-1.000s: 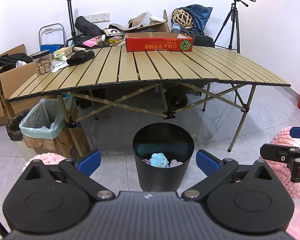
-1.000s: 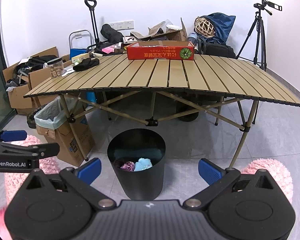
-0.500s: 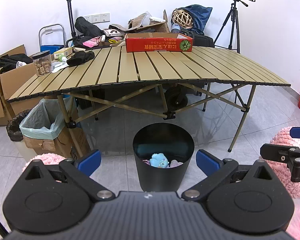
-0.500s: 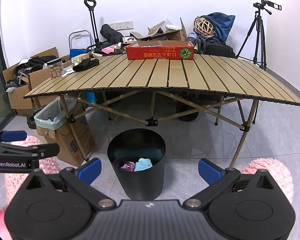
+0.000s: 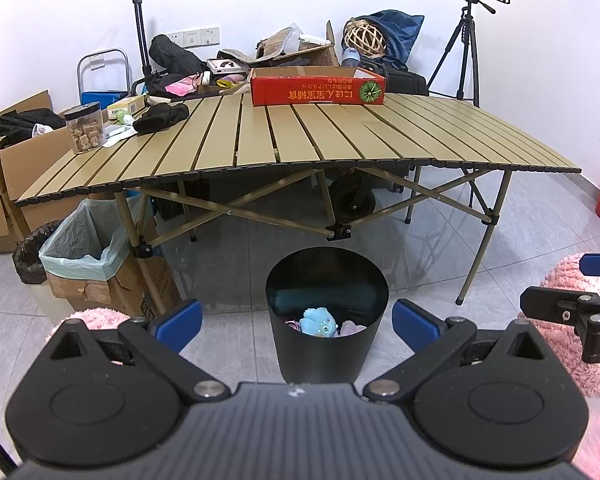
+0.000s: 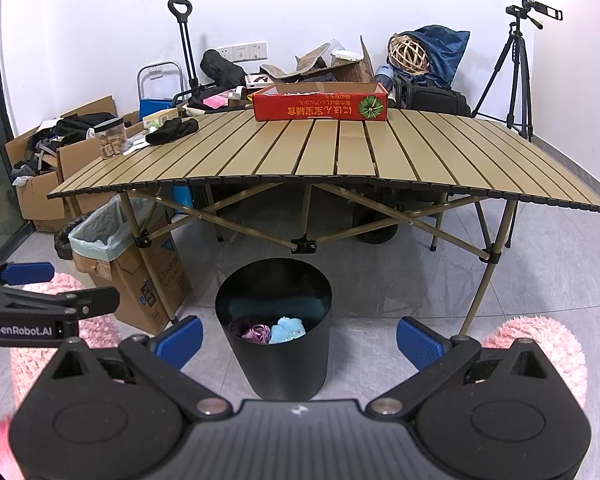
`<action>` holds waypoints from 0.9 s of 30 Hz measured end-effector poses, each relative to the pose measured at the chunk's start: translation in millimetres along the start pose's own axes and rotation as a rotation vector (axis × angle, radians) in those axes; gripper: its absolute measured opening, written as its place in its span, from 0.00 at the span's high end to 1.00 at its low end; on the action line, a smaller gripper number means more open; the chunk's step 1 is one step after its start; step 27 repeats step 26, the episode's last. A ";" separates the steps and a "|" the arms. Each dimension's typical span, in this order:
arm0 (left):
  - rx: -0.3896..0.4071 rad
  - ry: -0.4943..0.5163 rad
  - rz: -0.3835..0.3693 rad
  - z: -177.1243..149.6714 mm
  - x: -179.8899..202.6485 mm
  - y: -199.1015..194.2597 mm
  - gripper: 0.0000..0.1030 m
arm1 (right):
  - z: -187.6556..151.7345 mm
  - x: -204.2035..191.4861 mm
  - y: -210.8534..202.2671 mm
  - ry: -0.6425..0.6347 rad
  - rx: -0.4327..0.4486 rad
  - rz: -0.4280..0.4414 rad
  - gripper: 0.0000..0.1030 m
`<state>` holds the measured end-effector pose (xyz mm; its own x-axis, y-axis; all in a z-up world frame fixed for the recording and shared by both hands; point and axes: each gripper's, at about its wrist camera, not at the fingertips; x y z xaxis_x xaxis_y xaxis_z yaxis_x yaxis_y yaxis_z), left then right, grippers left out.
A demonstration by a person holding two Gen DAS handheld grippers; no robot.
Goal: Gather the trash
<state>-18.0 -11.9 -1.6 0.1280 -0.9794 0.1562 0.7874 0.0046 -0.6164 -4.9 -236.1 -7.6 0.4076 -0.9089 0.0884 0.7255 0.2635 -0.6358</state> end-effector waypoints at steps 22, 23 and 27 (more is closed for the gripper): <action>0.013 -0.002 -0.006 2.3 -0.7 -1.5 0.00 | 4.6 -0.5 0.3 0.013 -0.003 0.002 0.00; 0.013 -0.001 -0.005 2.2 -0.7 -1.4 0.00 | 3.8 -0.1 1.0 0.014 -0.004 0.002 0.00; 0.009 -0.001 -0.008 1.8 -0.9 -1.0 0.00 | 3.8 -0.1 3.4 0.019 -0.009 0.008 0.00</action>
Point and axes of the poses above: each gripper's, at about its wrist camera, not at the fingertips, and y roughly the way its jaws point, x to its right, z to its top, and after that the axes turned 13 degrees about -y, right-handed
